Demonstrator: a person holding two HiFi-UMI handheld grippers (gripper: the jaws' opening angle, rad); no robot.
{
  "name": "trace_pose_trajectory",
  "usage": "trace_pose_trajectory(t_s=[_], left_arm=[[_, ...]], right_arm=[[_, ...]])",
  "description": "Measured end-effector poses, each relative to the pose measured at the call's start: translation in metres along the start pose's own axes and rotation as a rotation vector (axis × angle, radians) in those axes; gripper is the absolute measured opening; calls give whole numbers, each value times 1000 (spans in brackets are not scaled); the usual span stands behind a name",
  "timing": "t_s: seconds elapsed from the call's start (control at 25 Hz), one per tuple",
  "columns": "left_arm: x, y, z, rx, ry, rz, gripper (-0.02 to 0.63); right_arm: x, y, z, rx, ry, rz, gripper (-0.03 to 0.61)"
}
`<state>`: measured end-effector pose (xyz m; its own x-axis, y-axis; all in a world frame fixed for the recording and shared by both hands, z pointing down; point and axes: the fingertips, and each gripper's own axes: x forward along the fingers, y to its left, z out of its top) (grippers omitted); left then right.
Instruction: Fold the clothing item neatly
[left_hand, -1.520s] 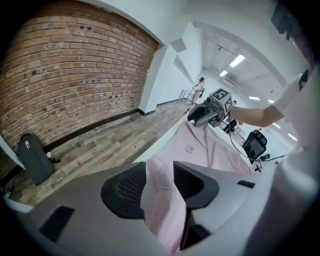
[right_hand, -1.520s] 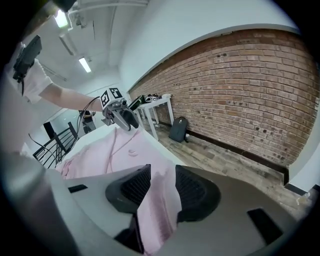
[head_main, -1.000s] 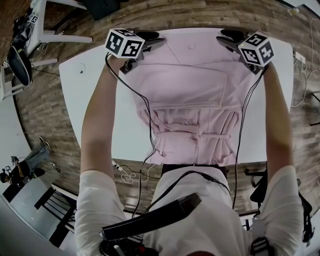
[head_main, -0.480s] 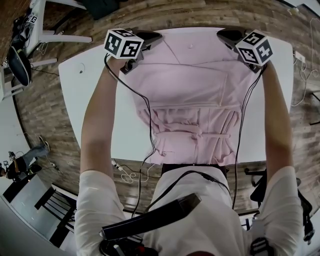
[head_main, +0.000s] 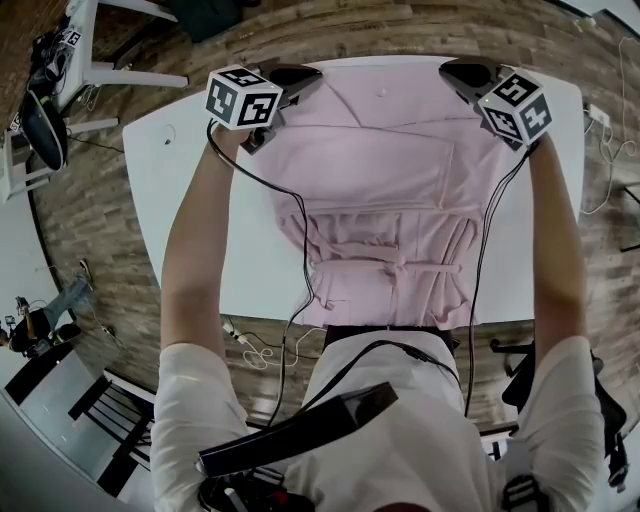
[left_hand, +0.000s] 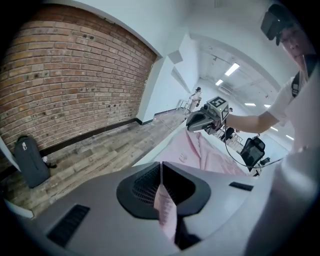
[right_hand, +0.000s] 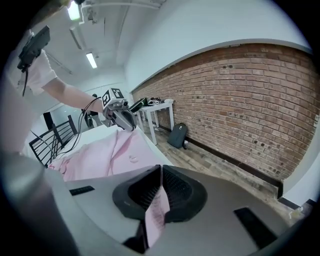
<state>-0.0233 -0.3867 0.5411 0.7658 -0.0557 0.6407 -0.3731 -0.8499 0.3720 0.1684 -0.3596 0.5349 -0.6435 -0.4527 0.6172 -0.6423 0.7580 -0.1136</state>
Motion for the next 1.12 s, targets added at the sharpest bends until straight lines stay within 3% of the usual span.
trace_pose_trajectory(t_s=[0.24,0.6,0.88,1.12], left_arm=[[-12,-15,11,60,-48,38,17],[-27,-54,7,274,-113,208,17],[-32,-76,-10,304,-136,241,17],[-32,-91,-29,491,-116,397,17]], right_arm=[[-15,12,9,-69,-41,-20,20],[-35,53,6,-277,-44,-78,20],[-42,74,-4,-289,-46,-81,21],[-44,92,-15,-345,-66,-152,20]])
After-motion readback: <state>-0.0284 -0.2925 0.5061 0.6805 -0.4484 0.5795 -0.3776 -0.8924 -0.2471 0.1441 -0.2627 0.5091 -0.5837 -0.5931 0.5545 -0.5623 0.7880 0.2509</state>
